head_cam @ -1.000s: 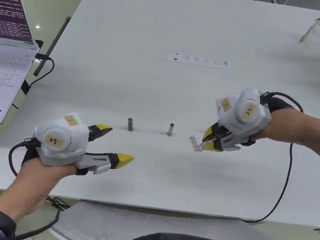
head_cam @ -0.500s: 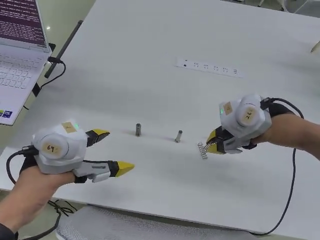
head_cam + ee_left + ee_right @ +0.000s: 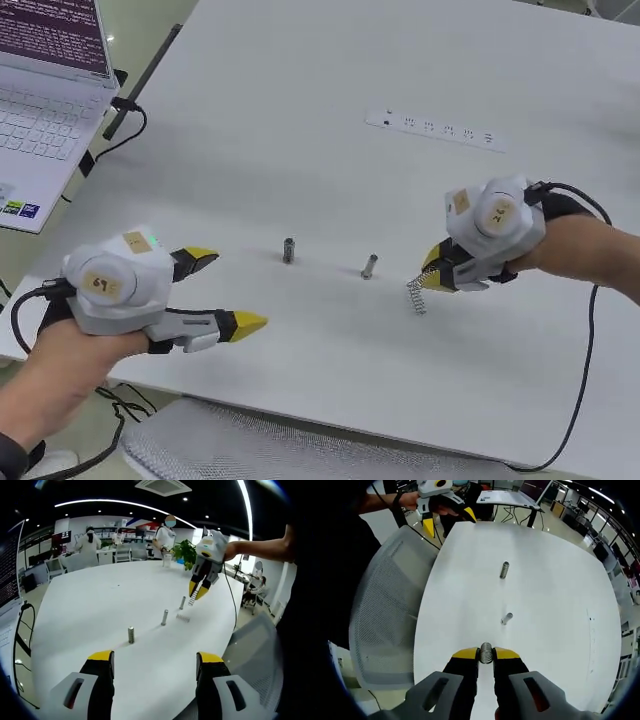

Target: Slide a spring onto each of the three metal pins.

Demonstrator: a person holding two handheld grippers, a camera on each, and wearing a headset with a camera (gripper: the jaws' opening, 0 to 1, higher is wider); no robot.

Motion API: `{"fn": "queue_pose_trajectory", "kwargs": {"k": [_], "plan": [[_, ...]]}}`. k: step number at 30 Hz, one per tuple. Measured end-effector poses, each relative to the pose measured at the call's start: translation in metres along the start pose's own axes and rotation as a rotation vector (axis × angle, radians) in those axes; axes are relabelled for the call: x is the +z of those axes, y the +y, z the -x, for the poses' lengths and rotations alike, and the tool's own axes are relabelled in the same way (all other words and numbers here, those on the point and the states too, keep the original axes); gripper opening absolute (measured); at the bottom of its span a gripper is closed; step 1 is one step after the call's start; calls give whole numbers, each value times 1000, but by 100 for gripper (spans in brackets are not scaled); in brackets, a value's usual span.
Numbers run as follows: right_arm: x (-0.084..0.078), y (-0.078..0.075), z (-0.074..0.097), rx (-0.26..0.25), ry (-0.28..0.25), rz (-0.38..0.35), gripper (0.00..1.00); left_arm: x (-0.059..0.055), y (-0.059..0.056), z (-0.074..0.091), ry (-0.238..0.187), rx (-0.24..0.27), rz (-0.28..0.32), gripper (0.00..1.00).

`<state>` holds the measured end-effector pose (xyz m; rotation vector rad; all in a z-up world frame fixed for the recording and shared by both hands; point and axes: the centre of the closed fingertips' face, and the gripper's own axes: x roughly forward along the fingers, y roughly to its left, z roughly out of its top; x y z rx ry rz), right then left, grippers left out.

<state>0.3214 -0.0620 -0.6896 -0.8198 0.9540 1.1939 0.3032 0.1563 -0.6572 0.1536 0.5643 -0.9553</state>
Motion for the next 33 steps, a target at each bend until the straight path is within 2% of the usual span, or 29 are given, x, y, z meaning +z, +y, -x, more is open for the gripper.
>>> {"fn": "queue_pose_trajectory", "kwargs": {"k": [11, 18, 33], "plan": [[8, -18, -10, -7, 11, 1, 9, 0, 5, 2, -8, 9, 19, 62], [19, -30, -15, -13, 8, 6, 9, 0, 9, 3, -12, 17, 26, 62], [37, -34, -26, 3, 9, 30, 9, -4, 15, 6, -11, 29, 45, 61]]}}
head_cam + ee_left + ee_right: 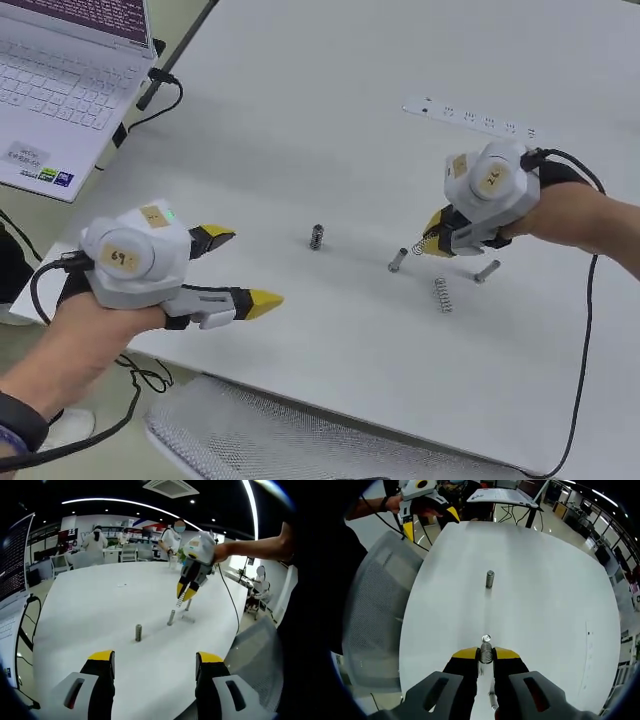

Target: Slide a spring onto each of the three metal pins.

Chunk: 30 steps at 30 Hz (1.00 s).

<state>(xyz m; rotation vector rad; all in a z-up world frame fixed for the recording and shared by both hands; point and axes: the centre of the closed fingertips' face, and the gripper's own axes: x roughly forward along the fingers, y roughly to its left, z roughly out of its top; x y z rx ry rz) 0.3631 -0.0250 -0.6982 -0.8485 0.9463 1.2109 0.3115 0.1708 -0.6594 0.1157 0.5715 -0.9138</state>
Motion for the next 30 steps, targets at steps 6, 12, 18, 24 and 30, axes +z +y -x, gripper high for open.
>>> {"fn": "queue_pose_trajectory", "kwargs": {"k": [6, 12, 18, 24, 30], "plan": [[2, -3, -5, 9, 6, 7, 9, -1, 2, 1, 1, 5, 5, 61], [5, -2, -8, 21, 10, 17, 9, -2, 4, 2, 2, 10, 11, 61], [5, -3, -12, 31, 14, 20, 9, -2, 5, 3, 1, 14, 18, 61], [3, -3, -17, 44, 34, 28, 9, -2, 8, 5, 0, 20, 24, 60], [5, -4, -20, 49, 35, 29, 9, -5, 8, 5, 3, 23, 31, 60]]}}
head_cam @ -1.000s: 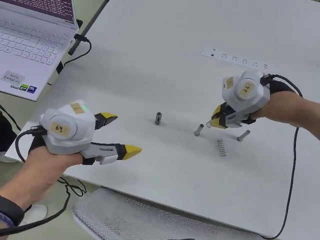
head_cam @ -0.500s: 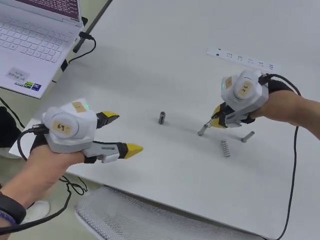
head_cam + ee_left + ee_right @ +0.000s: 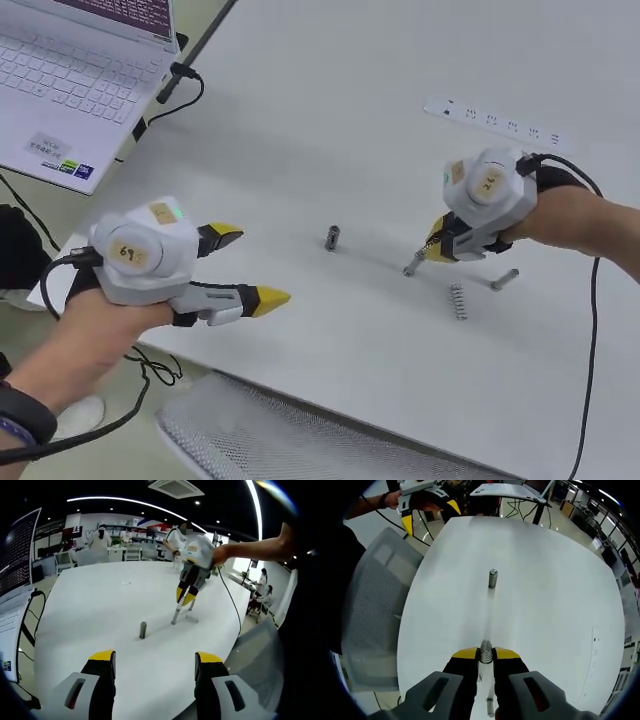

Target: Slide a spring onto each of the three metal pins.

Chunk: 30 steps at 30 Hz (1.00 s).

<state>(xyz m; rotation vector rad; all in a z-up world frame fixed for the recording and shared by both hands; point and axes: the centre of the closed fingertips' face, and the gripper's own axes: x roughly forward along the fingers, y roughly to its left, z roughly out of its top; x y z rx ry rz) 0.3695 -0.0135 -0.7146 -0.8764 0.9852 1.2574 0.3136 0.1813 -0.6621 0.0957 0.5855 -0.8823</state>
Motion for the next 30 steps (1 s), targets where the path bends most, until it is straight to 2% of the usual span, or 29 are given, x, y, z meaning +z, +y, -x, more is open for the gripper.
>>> {"fn": "queue_pose_trajectory", "kwargs": {"k": [30], "plan": [[-6, 3, -31, 38, 63, 48, 9, 0, 5, 0, -3, 7, 16, 59]]}}
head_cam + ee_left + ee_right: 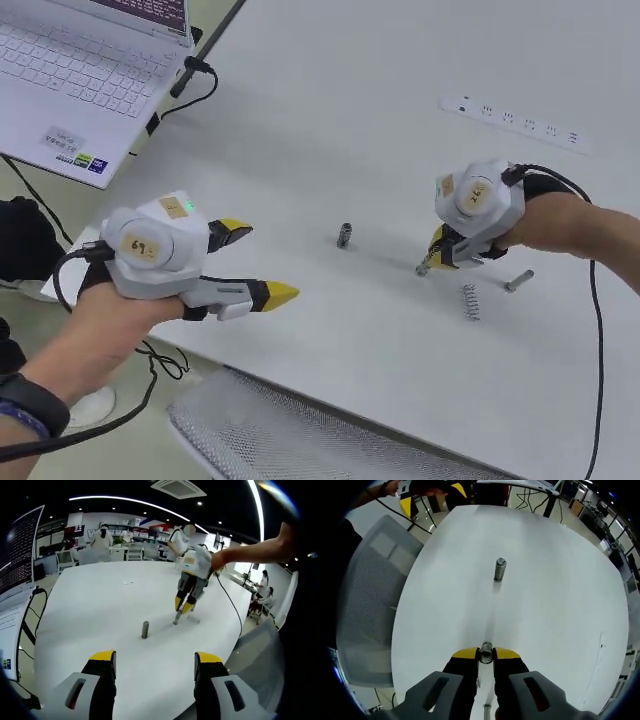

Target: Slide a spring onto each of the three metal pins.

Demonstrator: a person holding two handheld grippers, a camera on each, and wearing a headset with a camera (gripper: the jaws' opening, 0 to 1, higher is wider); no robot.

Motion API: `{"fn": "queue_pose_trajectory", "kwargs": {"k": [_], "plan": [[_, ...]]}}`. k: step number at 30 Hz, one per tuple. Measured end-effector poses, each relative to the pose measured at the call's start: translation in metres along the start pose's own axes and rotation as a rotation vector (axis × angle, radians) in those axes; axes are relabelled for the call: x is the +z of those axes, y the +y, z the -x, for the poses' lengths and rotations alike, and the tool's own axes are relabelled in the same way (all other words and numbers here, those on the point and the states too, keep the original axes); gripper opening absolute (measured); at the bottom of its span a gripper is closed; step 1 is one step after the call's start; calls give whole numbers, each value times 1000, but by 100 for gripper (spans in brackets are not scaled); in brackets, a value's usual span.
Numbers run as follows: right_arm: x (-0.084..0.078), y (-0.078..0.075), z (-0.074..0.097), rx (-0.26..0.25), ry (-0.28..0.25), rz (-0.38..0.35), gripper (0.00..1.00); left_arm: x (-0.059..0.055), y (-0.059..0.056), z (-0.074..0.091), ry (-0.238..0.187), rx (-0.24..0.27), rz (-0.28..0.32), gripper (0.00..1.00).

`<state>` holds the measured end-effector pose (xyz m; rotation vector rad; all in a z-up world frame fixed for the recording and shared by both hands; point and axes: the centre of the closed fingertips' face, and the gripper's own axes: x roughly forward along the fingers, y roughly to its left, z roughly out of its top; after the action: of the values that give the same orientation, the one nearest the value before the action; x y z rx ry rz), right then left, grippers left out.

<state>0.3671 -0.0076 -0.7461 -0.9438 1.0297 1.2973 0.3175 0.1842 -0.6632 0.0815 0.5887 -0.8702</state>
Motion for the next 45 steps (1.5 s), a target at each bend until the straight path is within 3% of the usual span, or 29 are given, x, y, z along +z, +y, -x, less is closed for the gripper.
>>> {"fn": "queue_pose_trajectory", "kwargs": {"k": [22, 38, 45], "plan": [[-5, 1, -20, 32, 31, 9, 9, -1, 7, 0, 9, 10, 2, 59], [-5, 6, -16, 44, 32, 0, 20, 0, 7, -1, 6, 10, -1, 59], [-6, 2, -9, 14, 25, -7, 26, 2, 3, -2, 5, 5, -4, 58]]}}
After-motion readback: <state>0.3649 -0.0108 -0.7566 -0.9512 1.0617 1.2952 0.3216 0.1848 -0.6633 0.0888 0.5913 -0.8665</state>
